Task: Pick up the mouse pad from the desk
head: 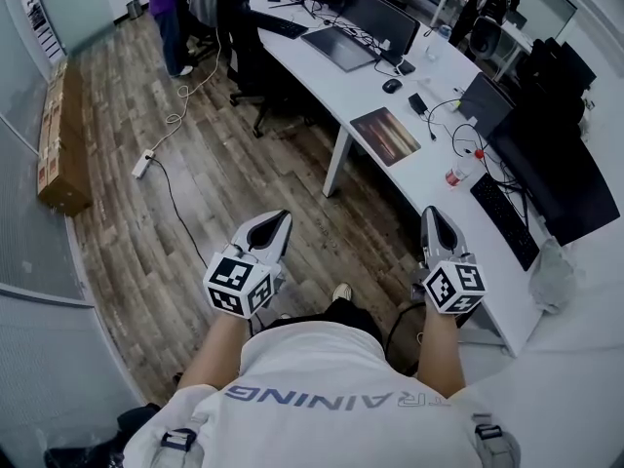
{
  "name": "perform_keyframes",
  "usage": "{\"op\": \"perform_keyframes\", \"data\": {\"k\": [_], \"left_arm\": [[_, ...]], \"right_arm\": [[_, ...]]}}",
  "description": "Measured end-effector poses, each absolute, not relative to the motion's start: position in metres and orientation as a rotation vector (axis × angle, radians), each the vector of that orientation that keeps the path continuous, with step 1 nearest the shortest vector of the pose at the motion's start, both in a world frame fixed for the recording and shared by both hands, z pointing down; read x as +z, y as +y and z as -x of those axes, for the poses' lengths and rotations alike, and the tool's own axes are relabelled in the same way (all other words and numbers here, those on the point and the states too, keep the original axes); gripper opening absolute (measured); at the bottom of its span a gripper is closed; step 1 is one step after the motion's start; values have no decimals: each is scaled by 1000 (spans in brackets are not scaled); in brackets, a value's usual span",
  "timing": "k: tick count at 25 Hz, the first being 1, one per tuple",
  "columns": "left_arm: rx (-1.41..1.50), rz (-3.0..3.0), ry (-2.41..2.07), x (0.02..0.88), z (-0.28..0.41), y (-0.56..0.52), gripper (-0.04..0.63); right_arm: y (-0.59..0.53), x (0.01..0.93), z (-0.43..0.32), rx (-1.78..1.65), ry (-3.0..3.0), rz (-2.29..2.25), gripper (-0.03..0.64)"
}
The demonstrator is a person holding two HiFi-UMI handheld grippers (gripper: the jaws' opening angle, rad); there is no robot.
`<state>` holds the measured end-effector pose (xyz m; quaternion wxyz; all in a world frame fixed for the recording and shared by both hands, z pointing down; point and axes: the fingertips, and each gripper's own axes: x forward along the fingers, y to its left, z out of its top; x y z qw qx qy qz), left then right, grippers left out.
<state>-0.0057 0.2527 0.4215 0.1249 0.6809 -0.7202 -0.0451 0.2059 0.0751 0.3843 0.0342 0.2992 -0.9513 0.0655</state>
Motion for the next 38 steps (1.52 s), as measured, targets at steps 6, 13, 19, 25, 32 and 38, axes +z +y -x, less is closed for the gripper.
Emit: {"op": "perform_keyframes", "data": {"k": [6,13,19,25,32,38], "left_arm": [[-155,-1978,-2083,420,15,238,0],[-110,-1939,-2160,415,55,209,0],[-96,-1934,-2188,408,78,161,0],[-70,-1966,-2157,401,84,103,0],[-40,-1961,-2131,400,86,27,0],[7,-1995,-2096,400,77,-39,0]], "right_arm": [[58,386,-202,227,-2903,-934,14],[16,401,-168,244,-2877,-897,14],[-35,400,-142,268,-2899,-883,14],[-88,400,-128,301,-2891,-880,14],[-155,400,-125,336,-2905,-889,14],[-207,428,-130,420,-2866,-888,14]]}}
